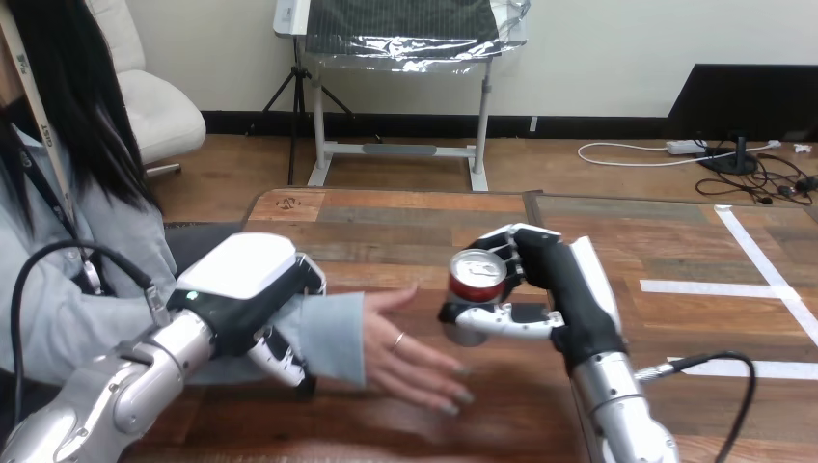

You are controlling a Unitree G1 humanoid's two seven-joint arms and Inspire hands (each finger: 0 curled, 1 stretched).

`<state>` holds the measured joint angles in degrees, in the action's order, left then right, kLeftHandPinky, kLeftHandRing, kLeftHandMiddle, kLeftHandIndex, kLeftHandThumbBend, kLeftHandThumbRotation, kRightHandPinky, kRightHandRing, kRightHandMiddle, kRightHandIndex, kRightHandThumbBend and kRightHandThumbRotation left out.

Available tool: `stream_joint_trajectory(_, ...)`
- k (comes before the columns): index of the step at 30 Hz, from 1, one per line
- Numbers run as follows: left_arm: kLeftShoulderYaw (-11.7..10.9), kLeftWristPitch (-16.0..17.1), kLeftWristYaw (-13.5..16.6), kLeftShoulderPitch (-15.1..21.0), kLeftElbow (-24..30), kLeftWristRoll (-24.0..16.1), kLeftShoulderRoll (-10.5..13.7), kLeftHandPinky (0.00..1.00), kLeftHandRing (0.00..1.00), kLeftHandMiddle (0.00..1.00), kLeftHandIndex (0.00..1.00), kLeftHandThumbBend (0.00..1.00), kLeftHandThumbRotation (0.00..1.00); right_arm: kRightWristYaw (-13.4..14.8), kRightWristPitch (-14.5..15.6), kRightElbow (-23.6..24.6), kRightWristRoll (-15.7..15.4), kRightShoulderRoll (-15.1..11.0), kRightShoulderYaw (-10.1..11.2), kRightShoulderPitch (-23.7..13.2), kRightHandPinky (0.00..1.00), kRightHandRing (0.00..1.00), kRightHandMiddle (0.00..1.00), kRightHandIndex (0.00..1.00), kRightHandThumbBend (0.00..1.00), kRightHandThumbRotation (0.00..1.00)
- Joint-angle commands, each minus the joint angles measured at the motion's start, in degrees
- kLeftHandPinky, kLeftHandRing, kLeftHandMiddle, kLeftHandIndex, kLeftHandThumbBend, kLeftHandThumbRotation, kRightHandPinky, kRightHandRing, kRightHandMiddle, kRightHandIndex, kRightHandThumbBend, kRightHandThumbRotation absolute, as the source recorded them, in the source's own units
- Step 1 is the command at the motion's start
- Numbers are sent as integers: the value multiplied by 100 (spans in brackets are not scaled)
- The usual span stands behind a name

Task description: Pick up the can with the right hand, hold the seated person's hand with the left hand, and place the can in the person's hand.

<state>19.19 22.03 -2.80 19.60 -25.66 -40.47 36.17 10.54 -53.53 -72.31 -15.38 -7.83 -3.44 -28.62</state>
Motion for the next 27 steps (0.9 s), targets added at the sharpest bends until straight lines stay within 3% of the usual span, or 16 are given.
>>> stream_joint_trajectory(1,-383,31,127,477,688,222,6,21,26,32,35,97,0,-38,-219,392,150,146,59,-665,36,42,49,50,79,0)
stream_joint_trajectory(13,-451,-50,68,463,925,238,-13,22,27,33,36,96,0,-155,-264,477,151,319,27,-581,36,42,49,50,78,0)
stream_joint_trajectory(27,-497,-284,-118,456,1157,234,-79,21,27,34,38,95,0,-44,-391,625,46,509,-95,-449,36,42,49,50,79,0)
